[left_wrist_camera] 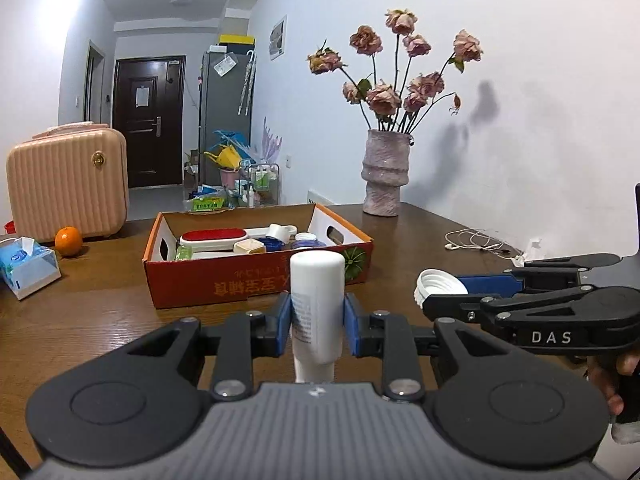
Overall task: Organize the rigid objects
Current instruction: 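Carry the bottle into the box with the left gripper while the right carries the cap, release both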
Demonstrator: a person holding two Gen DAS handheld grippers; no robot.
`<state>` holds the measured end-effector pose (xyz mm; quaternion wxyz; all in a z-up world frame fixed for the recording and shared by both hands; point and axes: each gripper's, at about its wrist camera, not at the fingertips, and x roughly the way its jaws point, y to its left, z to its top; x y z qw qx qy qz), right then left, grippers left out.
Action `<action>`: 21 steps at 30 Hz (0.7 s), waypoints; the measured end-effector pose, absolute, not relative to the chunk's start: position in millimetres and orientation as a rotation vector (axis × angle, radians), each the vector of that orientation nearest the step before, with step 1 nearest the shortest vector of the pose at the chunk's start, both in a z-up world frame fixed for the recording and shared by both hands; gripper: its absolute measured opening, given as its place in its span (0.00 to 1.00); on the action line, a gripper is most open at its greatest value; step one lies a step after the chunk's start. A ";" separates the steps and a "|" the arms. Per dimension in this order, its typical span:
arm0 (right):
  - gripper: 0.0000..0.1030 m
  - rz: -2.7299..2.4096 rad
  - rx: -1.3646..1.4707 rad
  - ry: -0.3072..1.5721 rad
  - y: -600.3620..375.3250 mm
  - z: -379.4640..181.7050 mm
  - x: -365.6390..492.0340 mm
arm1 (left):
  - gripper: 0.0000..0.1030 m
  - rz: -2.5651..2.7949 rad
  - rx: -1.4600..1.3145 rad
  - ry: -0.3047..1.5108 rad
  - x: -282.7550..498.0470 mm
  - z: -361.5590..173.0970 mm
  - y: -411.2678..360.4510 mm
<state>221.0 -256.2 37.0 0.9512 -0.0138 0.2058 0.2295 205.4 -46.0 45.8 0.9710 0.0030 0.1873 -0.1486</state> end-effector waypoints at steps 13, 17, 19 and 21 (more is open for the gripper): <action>0.38 0.468 -0.027 0.397 -253.9 45.5 258.6 | 0.26 -0.327 0.017 0.363 257.4 66.8 -41.2; 0.38 0.461 0.014 0.393 -258.5 58.1 314.0 | 0.26 -0.363 0.049 0.385 323.6 86.3 -41.4; 0.38 0.463 0.057 0.403 -260.2 60.9 348.5 | 0.26 -0.355 0.057 0.407 362.1 90.3 -44.0; 0.38 0.466 0.079 0.437 -256.9 58.9 385.8 | 0.26 -0.375 0.054 0.448 396.2 88.0 -46.9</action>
